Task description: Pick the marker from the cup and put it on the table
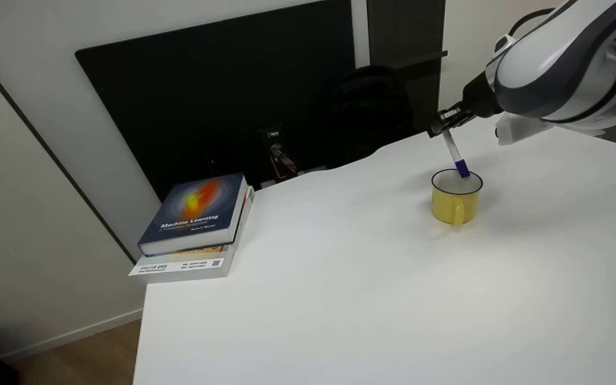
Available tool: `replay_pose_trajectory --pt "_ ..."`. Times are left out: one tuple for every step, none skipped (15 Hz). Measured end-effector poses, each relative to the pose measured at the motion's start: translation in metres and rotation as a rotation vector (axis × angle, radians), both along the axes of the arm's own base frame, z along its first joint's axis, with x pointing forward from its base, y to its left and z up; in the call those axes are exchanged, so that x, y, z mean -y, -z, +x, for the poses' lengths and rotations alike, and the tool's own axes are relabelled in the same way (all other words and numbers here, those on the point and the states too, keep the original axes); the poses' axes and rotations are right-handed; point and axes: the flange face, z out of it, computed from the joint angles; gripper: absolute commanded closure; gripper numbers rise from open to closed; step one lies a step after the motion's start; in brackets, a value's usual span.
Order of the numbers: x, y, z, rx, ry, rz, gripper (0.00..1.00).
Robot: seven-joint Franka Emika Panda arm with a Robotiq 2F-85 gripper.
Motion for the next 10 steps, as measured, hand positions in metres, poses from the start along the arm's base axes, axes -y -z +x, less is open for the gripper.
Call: replay_pose_trajectory --pt "-0.001 -0.006 0.001 0.004 0.003 -0.004 0.98" --pt "-0.003 -0.011 0.002 0.007 0.005 -0.01 0.98" --pt "-0.005 -0.017 0.001 0.008 0.005 -0.015 0.98" --pt "-0.005 -0.022 0.0 0.008 0.007 -0.022 0.98" --pt "-0.005 -0.025 -0.003 0.004 0.011 -0.029 0.98" --pt "-0.004 -0.028 -0.007 -0.002 0.016 -0.037 0.98" --pt "-0.001 -0.03 -0.011 -0.012 0.024 -0.045 0.98" --pt "0.003 -0.032 -0.017 -0.026 0.042 -0.047 0.98" --pt "0.008 -0.033 -0.024 -0.045 0.057 -0.053 0.98" --pt "0.014 -0.034 -0.031 -0.068 0.069 -0.059 0.98"
